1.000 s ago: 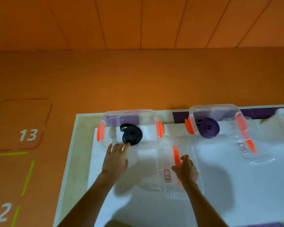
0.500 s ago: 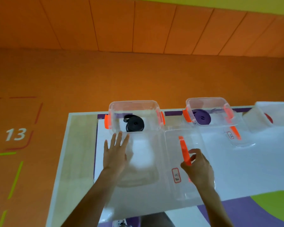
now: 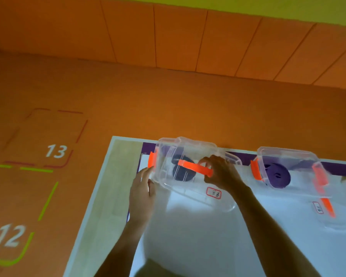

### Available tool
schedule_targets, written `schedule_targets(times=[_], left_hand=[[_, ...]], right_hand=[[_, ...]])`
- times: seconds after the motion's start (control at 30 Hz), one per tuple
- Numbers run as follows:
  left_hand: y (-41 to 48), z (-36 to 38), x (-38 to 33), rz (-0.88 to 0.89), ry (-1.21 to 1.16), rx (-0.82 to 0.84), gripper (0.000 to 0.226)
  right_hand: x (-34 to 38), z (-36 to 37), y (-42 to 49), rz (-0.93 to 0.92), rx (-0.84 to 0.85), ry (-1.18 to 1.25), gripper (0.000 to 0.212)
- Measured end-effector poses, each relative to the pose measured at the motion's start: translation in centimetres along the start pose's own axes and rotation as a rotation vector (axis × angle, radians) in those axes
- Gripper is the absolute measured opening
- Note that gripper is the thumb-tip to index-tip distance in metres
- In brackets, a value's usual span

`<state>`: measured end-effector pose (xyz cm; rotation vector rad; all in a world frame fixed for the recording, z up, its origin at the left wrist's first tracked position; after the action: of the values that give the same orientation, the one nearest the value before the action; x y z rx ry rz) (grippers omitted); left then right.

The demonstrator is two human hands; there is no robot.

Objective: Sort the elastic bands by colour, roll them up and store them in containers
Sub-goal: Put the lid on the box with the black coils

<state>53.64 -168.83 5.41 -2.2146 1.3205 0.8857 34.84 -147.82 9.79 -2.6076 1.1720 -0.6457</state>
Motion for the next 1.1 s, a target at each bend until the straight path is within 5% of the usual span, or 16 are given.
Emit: schedule_targets(times=[0.17,0.47,0.83,0.97,1.1], left_hand=[[3.6,0.9,0.3,-0.146,-0.024,0.053,0.049],[7.3,4.0,2.4,-0.212,-0.023,0.106,0.05],[8.3,4.5,3.9,-0.362,-0.454,0.045,0.044],[8.5,4.5,4.3,-0.424,-0.64,0.114,0.069],[8.1,4.5,4.4,-0.461,-0.794,0.163,0.077]], right_hand=[[1.1,0.6,5.2,-0.12,0.149,-0.02,0.049],[0.0,2.2,10.3,-0.153,0.144,0.166,0.046],[-2.7,4.2,9.0,-0.213,-0.076,0.467,0.031],[-5.4,5.1,5.6,0.131,-0.472,0.418,0.057],[-7.5,9.3,3.5,0.503,-0.287,0.988,0.091]])
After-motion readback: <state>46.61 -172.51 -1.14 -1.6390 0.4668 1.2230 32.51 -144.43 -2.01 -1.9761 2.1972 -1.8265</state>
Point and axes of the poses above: each hand's wrist, its own y-axis towards the middle knuckle, its own z-axis out of the palm, x = y × z, the point moved 3 cm from there along y, towards the middle knuckle, and after that the axes turned 13 degrees about x, right-handed, at the moved point
